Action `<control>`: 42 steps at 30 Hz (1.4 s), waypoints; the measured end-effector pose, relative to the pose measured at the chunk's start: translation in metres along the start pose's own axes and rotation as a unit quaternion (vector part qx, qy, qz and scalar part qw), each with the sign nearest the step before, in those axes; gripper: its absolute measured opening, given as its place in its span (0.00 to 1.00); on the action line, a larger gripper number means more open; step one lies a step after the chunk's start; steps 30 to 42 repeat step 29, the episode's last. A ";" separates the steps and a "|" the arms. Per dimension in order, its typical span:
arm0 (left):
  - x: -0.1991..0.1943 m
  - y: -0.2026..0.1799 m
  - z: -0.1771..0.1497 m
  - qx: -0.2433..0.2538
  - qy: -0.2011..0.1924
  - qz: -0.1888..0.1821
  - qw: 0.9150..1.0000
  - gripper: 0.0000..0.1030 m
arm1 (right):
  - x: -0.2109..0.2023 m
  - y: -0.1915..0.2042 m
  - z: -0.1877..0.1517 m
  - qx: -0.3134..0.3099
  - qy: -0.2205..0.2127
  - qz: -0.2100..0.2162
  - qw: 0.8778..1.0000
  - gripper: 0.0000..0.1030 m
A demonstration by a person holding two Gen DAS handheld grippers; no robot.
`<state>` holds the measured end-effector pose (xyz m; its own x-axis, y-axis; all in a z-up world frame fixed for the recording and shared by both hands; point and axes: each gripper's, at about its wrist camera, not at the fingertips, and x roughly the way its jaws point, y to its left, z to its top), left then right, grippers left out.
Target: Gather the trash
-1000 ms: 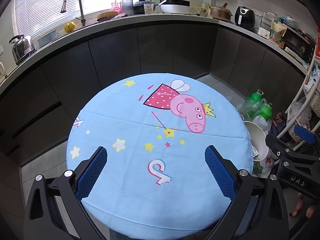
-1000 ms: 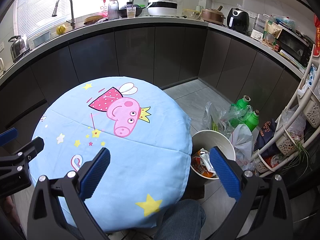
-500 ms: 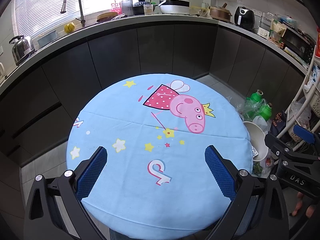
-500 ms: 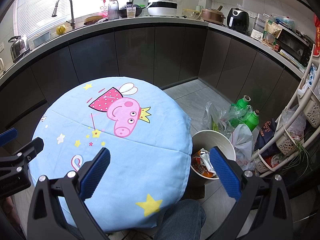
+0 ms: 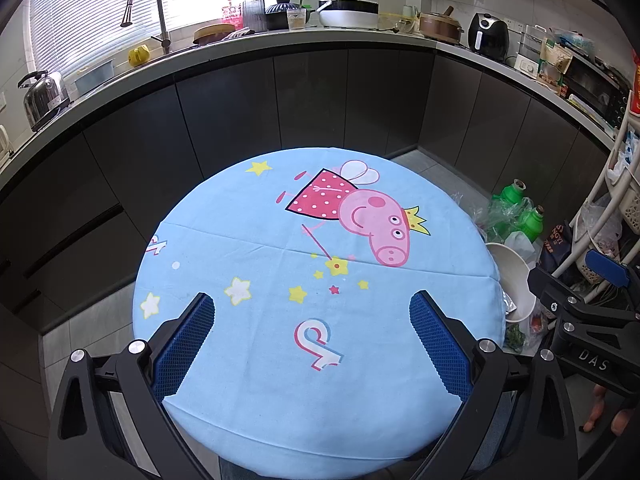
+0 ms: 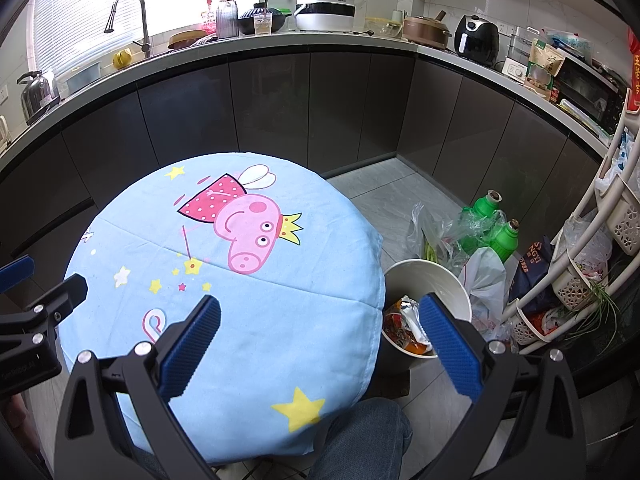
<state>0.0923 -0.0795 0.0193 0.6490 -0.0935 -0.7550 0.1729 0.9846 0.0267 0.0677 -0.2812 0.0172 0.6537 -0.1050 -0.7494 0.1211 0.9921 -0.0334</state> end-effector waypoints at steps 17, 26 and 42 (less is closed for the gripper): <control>0.003 0.000 0.002 0.006 0.002 -0.002 1.000 0.92 | 0.000 -0.002 -0.003 0.005 -0.001 0.001 1.000 0.97; 0.003 -0.002 0.002 0.009 0.000 0.000 1.000 0.92 | -0.001 -0.002 -0.004 0.009 -0.002 0.000 1.000 0.97; 0.003 -0.002 0.002 0.010 0.000 0.000 1.000 0.92 | -0.002 -0.003 -0.003 0.009 -0.002 0.000 1.000 0.97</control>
